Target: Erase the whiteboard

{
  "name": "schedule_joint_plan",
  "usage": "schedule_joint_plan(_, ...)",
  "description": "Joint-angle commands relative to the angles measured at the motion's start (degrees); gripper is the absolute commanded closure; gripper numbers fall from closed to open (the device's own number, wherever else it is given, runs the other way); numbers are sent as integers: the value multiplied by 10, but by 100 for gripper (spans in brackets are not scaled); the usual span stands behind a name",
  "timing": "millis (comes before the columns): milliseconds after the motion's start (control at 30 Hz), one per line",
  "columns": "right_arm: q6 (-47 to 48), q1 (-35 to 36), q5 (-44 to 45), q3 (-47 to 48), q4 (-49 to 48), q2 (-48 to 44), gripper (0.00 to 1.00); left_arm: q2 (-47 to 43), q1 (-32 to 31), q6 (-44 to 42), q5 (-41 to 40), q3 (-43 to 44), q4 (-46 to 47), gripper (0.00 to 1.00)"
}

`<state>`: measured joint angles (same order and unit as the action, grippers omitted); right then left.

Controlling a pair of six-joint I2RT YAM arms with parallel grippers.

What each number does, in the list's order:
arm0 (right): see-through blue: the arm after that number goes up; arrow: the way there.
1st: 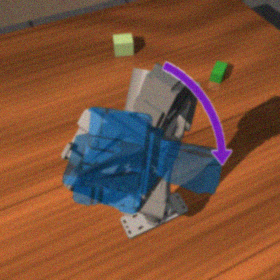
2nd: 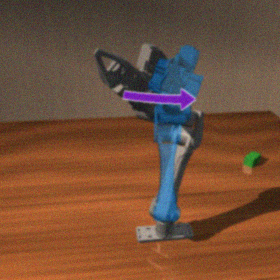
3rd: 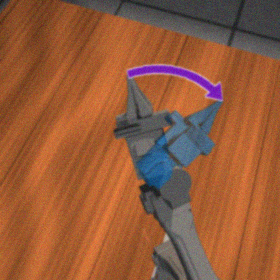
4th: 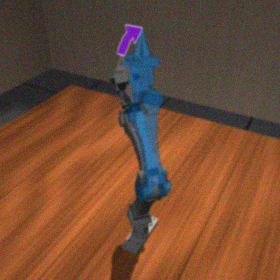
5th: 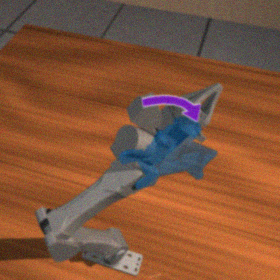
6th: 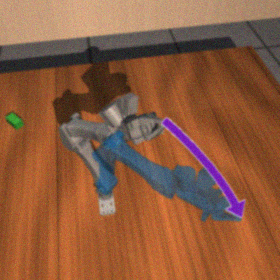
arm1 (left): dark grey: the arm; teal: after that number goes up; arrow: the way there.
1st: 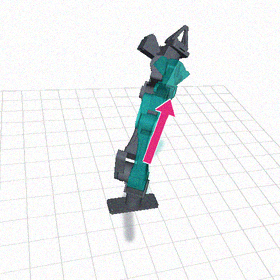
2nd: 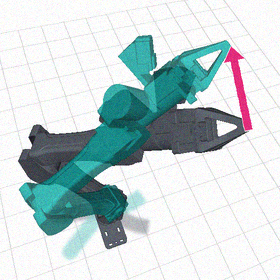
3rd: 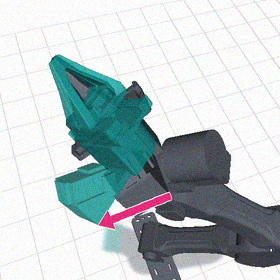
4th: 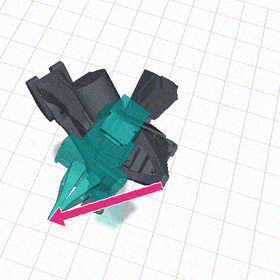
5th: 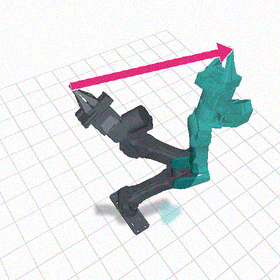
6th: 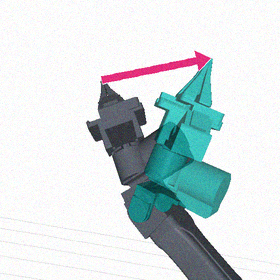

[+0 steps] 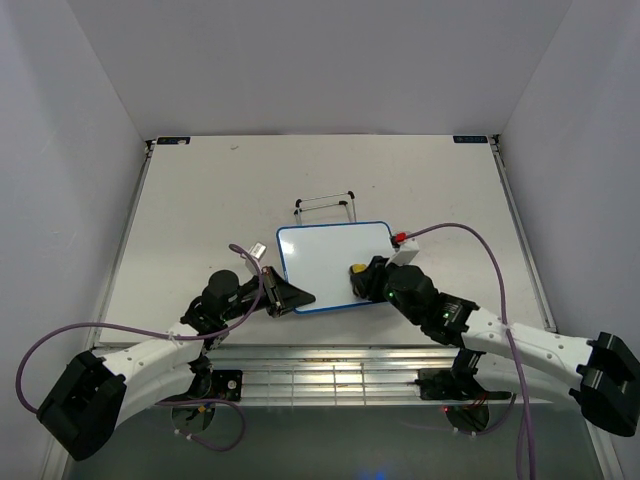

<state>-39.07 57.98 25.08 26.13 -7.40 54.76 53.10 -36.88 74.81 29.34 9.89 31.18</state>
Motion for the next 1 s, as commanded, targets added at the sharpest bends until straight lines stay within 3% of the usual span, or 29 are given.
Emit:
schedule_joint_plan(0,7,-50,19,-56,111,-43,92,-46,-1,10,29,55,175,100)
schedule_joint_plan(167,35,-113,-12,-82,117,-82,92,-41,-3,16,34,59,178,100)
schedule_joint_plan(300,27,-110,-53,-67,92,-71,92,-32,-3,22,36,56,185,100)
schedule_joint_plan(767,-38,70,-6,5,10,24,92,-16,-4,25,33,62,194,100)
schedule_joint_plan(967,-34,80,23,31,34,69,92,-23,-4,25,34,58,195,100)
